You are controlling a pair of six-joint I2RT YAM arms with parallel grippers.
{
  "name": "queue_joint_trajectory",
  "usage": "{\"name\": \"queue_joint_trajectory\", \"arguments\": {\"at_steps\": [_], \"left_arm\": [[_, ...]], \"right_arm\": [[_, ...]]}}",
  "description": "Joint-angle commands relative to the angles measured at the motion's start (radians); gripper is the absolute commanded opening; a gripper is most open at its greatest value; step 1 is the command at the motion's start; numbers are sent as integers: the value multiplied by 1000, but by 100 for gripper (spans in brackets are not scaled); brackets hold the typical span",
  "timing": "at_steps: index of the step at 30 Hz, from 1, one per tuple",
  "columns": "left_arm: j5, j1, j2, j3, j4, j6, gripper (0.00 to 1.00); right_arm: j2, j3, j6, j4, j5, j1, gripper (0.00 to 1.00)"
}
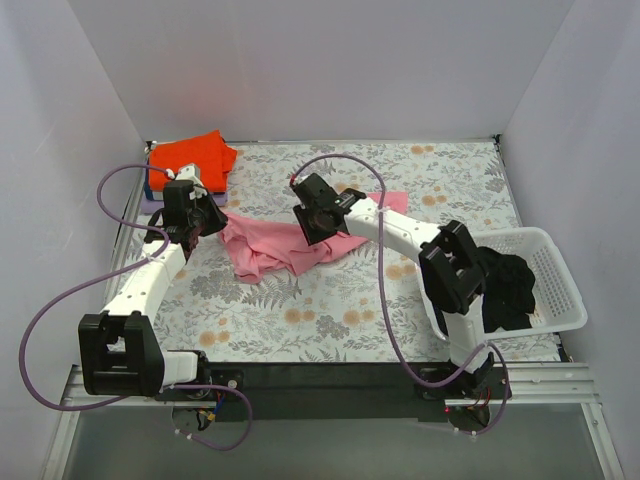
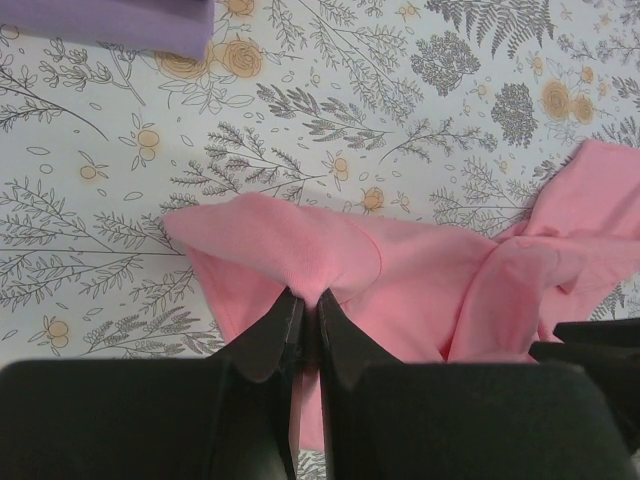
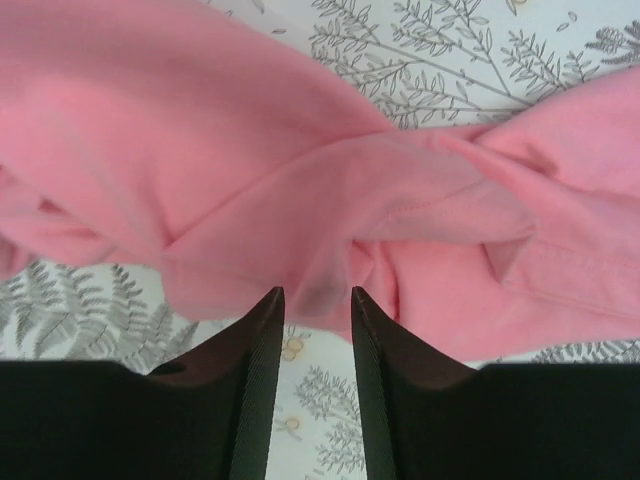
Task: Fold and stack the t-shirts
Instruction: Flatten the tshirt out
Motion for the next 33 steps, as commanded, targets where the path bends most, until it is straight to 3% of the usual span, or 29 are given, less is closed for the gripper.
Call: {"name": "queue_joint_trajectory", "arguments": {"at_steps": [1,4,11,33], "left_arm": [[17,5,-6,1,-7,5,0],[20,5,-8,1,-5,3,0],[22,5,-3,0,-7,2,0],[20,5,17,3,-10,6,0]], "right_arm": [[-172,-91,15,128,-59,-15,41],[-261,-226,41,232,-98,-41,42],[-270,-331,72,236,-58,-76,42],[-63,-180,6,279,-171,-68,42]]}}
